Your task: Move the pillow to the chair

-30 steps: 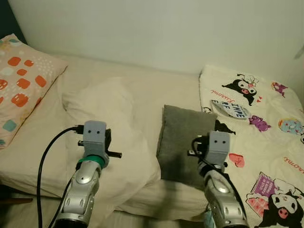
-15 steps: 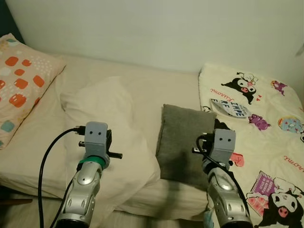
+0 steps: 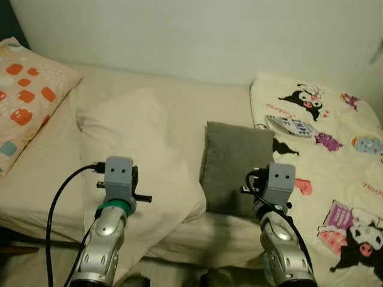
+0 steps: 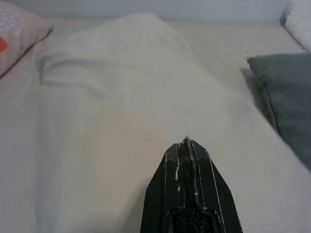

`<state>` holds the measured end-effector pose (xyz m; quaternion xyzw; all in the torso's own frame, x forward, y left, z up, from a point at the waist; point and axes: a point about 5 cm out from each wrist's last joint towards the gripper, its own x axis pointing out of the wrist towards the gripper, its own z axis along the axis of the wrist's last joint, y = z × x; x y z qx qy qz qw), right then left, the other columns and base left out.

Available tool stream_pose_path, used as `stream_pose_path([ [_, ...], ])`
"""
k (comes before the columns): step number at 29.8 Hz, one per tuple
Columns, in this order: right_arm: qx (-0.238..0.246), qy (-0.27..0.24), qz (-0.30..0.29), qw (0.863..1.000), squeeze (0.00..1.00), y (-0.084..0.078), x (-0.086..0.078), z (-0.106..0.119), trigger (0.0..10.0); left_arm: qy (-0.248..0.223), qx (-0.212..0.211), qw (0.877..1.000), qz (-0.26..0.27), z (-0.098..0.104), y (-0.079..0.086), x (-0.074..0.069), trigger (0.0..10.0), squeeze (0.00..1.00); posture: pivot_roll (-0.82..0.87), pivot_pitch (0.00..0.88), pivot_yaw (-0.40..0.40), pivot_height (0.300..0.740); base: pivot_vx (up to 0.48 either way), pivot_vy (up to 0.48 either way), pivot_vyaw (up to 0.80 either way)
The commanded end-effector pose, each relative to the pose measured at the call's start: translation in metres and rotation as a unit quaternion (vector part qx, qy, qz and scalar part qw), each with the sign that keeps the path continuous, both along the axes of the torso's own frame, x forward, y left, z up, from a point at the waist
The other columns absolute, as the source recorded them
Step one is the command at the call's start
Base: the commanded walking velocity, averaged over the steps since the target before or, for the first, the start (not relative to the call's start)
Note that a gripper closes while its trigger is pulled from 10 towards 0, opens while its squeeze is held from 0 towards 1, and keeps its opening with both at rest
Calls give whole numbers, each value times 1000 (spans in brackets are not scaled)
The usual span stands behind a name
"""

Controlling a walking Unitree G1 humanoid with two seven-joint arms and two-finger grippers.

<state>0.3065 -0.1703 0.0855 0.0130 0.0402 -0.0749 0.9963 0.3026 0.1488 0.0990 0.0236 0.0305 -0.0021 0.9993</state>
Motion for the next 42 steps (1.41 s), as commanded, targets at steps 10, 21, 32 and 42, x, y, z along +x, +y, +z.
stream_pose_path([
  [10,-10,16,-9,1000,0,-6,-3,-7,10000,0,1,1000,-4,-1,-3,0,10000,0,-14,52,13,615,0,0,0],
  [21,-5,15,-14,1000,0,-7,1,-5,10000,1,8,1000,-16,0,-4,-4,10000,0,2,111,51,596,0,0,0],
  [32,51,-32,-64,996,1000,-42,25,12,10000,-75,-24,997,25,25,5,-8,10000,0,27,184,38,596,0,0,0],
  [42,223,-62,-105,967,1000,-72,36,14,10000,-102,-20,995,10,38,10,-15,10000,0,62,212,47,596,0,0,0],
])
